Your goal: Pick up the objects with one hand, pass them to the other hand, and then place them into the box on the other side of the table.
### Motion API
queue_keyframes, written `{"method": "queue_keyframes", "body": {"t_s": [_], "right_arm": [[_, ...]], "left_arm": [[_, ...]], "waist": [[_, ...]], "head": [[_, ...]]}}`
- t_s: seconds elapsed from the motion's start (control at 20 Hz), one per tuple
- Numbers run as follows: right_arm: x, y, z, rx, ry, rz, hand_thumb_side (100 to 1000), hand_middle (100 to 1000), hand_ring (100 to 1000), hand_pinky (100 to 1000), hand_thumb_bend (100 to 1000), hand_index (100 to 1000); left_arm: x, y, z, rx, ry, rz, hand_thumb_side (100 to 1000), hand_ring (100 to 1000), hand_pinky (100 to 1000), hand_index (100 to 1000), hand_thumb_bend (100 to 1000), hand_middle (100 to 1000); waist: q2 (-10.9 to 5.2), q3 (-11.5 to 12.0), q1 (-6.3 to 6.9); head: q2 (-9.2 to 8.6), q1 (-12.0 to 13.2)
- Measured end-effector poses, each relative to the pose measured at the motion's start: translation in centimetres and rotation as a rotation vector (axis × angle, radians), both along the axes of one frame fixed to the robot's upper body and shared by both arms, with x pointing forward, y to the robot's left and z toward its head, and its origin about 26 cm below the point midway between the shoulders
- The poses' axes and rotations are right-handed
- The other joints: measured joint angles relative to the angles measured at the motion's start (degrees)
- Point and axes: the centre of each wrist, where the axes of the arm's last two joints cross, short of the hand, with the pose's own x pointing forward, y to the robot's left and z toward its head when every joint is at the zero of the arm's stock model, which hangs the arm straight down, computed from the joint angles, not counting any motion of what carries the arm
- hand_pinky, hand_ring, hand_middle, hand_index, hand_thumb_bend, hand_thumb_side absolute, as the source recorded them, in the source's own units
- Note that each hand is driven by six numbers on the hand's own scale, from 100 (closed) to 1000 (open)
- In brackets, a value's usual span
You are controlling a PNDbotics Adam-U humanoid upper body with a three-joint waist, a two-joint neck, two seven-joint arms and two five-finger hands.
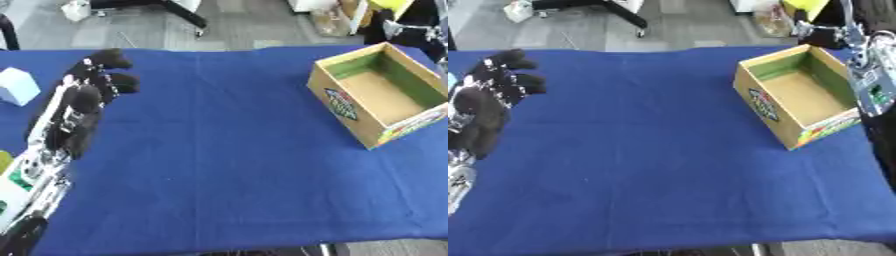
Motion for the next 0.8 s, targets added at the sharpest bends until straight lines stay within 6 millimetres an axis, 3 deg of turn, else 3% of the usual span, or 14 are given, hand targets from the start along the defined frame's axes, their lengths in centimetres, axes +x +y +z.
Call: {"method": "queue_keyframes", "body": {"t_s": [0.1, 0.15, 0.2, 0.3, 0.4, 0.55, 0.8], "right_arm": [[0.6, -0.8, -1.8, 0.061, 0.059, -0.077, 100, 699, 829, 784, 100, 931], [0.8, -1.1, -2.7, 0.088, 0.084, -0.110, 166, 717, 845, 788, 100, 954], [0.9, -1.3, -3.6, 0.117, 0.109, -0.142, 173, 719, 846, 789, 100, 955], [1.0, -1.9, -5.3, 0.163, 0.155, -0.201, 348, 770, 872, 799, 100, 979], [1.0, -2.3, -6.5, 0.192, 0.189, -0.247, 419, 792, 884, 805, 100, 987], [0.8, -2.8, -8.0, 0.211, 0.232, -0.289, 556, 860, 925, 829, 125, 1000], [0.5, -3.2, -9.2, 0.215, 0.302, -0.295, 641, 954, 978, 870, 221, 1000]], "left_arm": [[0.0, 0.1, -0.3, -0.004, -0.004, 0.012, 566, 671, 734, 806, 975, 684], [0.0, 0.1, -0.4, -0.007, -0.007, 0.016, 567, 669, 734, 806, 973, 682], [0.0, 0.1, -0.4, -0.008, -0.009, 0.020, 566, 669, 734, 806, 973, 682], [0.0, 0.2, -0.6, -0.009, -0.006, 0.026, 568, 669, 734, 806, 972, 682], [0.0, 0.1, -0.7, -0.014, -0.007, 0.026, 566, 669, 734, 807, 973, 682], [0.0, 0.2, -0.8, -0.011, -0.008, 0.027, 565, 669, 735, 807, 973, 681], [0.0, 0.2, -0.9, -0.007, -0.010, 0.028, 565, 670, 736, 808, 974, 682]], "waist": [[0.00, 0.21, 0.00], [0.00, 0.26, 0.00], [0.00, 0.27, 0.00], [0.00, 0.41, 0.00], [0.00, 0.65, 0.01], [0.00, 0.65, 0.01], [0.00, 0.65, 0.01]], "head": [[0.00, -0.16], [0.00, -0.20], [0.00, -0.22], [0.00, -0.22], [0.00, -0.23], [0.00, -0.28], [0.00, -0.38]]}}
